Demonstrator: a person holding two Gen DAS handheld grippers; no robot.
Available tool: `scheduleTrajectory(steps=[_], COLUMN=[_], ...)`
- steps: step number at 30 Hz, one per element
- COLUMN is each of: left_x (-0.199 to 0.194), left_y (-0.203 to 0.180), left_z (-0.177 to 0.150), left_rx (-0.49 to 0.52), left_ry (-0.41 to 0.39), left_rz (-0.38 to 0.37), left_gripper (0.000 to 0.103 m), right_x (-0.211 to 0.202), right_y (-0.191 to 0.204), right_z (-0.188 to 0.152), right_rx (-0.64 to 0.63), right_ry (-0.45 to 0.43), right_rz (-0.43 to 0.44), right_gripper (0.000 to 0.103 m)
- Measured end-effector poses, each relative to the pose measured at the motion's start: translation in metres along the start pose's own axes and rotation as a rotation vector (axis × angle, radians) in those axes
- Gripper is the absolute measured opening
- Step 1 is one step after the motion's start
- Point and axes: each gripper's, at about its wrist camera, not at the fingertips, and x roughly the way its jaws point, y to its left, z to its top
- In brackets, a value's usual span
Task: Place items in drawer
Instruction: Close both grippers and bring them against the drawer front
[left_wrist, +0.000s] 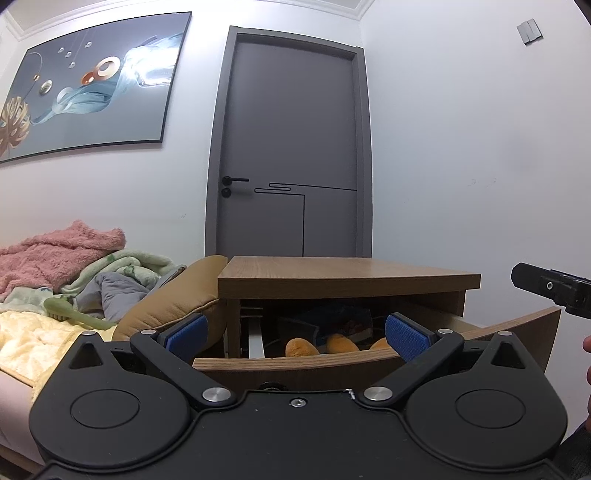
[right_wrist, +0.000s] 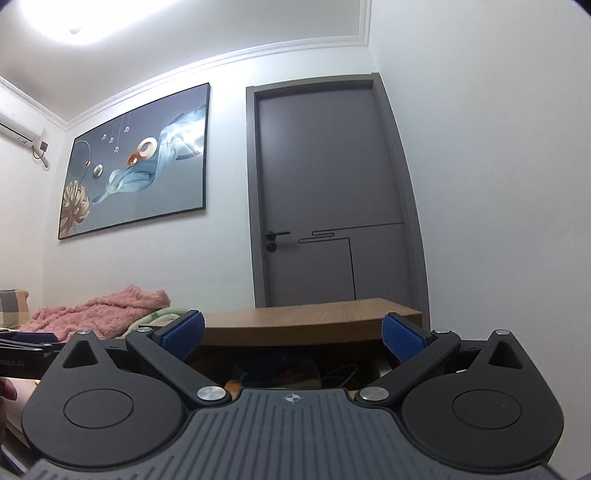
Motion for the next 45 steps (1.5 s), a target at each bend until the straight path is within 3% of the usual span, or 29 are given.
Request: scheduleTrajectory(steps=[21, 23, 28, 37, 39, 45], left_x=[-0.010, -0.011, -0.017, -0.026, -0.026, -0.037], left_y=[0.004, 0.004, 0.004, 0.001, 0.001, -0.006], left_z=[-0.001, -0.001, -0.002, -0.006, -0.007, -0.014], left_rx=[0.000, 0.006, 0.000, 0.006, 0.005, 0.002], left_ry=[-0.019, -0.022, -0.011, -0.010, -0.010, -0.005], left_rz=[0.024, 0.029, -0.009, -0.011, -0.008, 0.003], left_gripper=[0.101, 0.098, 0.082, 0.057, 0.054, 0.035], right_x=[-0.020, -0.021, -0.023, -0.031, -0.034, -0.044], right_y=[0.002, 0.003, 0.007, 0.014, 0.015, 0.017], right_z=[-0.003, -0.003, -0.003, -0.006, -0.007, -0.012], right_rx=[0.005, 0.003, 0.005, 0.000, -0.006, 0.002], right_ry=[-0.005, -0.004, 0.019, 0.052, 0.055, 0.097], right_rz=[-0.024, -0.017, 0.017, 0.011, 0.005, -0.006], right_gripper=[0.100, 0.094, 0.060, 0.014, 0.008, 0.002])
